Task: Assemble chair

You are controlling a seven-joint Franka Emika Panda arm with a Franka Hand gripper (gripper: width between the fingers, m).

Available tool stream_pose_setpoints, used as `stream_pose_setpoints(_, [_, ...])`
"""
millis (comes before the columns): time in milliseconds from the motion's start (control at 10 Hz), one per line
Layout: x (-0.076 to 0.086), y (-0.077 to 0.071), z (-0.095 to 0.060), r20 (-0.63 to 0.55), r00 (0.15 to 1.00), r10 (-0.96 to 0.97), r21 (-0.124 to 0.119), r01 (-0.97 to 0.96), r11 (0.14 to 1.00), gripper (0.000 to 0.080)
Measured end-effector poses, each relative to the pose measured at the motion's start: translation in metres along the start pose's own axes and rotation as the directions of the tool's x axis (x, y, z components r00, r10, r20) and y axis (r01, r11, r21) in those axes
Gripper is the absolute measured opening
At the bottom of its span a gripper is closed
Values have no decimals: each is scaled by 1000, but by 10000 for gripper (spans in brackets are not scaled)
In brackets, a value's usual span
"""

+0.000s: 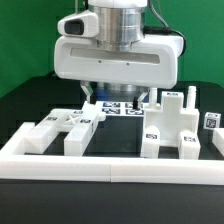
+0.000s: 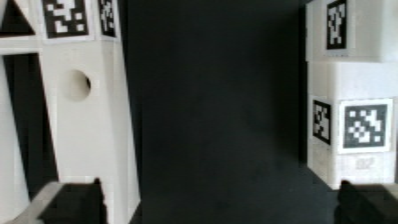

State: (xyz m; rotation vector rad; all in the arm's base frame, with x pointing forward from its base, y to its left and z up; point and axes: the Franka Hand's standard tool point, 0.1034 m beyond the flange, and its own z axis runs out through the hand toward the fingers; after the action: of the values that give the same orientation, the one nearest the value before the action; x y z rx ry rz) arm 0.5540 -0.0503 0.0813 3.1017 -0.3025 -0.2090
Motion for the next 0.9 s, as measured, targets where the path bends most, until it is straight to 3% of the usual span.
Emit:
stream_pose_setpoints(200, [0,2,2,-1,1000,-20,-1,20,1000,649])
stream_pose_setpoints(400, [2,28,11,-33,988,-153,-14,152,988,649])
stream_pose_setpoints(600, [-20,45,37,-32,983,-183,-23,183,983,649])
stream_pose_setpoints(700, [-18,51,38,-41,983,-177,-25,176,984,649])
stream_pose_setpoints(900, [-16,50,38,-61,982,-181,-31,179,983,649])
